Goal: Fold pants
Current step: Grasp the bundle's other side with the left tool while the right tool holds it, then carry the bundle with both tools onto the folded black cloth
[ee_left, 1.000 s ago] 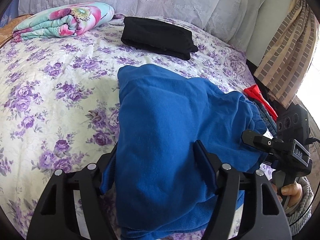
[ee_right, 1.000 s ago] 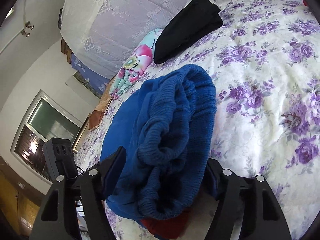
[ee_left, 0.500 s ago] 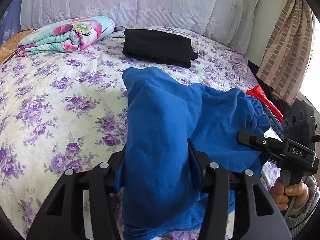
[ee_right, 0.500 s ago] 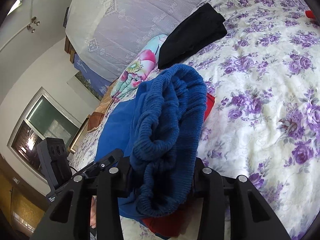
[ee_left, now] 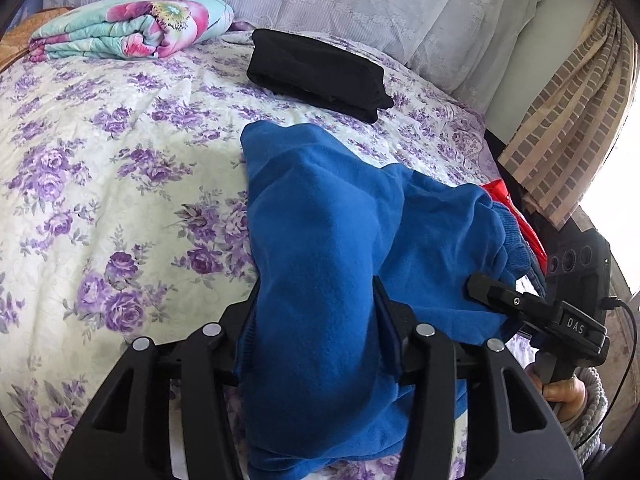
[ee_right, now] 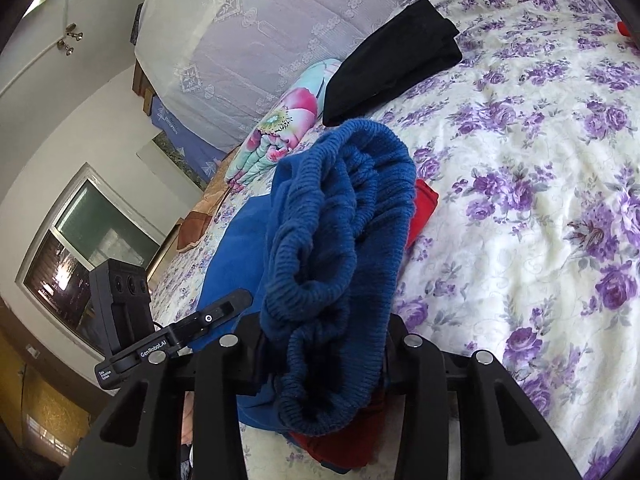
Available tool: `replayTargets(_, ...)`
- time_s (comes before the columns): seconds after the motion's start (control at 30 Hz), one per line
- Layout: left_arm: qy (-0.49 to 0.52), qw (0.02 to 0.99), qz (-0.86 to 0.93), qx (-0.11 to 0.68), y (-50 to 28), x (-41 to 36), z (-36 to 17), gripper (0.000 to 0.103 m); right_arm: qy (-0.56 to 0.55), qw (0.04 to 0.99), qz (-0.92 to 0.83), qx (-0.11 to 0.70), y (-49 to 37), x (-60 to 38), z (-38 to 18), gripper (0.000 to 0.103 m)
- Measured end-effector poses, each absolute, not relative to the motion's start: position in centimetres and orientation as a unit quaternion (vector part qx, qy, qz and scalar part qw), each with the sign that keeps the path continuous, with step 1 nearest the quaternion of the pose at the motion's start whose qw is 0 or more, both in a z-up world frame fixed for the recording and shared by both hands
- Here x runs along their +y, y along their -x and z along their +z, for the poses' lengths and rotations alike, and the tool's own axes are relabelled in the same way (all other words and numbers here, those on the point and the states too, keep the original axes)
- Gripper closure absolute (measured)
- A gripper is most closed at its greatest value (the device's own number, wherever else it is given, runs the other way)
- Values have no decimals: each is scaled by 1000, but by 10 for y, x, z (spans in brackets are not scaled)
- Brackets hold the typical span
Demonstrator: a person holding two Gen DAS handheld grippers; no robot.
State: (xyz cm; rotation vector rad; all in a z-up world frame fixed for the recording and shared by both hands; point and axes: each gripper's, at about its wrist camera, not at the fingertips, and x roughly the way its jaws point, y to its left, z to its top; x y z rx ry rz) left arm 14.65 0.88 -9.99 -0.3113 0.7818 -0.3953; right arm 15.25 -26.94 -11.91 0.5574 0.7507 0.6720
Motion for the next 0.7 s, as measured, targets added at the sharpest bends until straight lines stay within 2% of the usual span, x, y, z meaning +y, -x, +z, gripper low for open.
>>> replayTargets(0.2, 118, 907, -198, 353, -135, -1, -85, 68, -246, 853, 322, 330, -144, -268, -106, 64)
replayTargets(0.3, 103, 911, -205, 341, -136, -6, -64, 70, -234, 859, 331, 314, -142, -268, -86, 65)
replayTargets(0.5, 51, 934, -210, 286, -172, -26, 13, 70, -198, 888, 330, 252, -177, -280, -3, 65)
replayTargets(0.7, 21, 950, -196, 241, -247, -47, 96, 70, -181, 913, 308, 197, -256, -295, 83, 65)
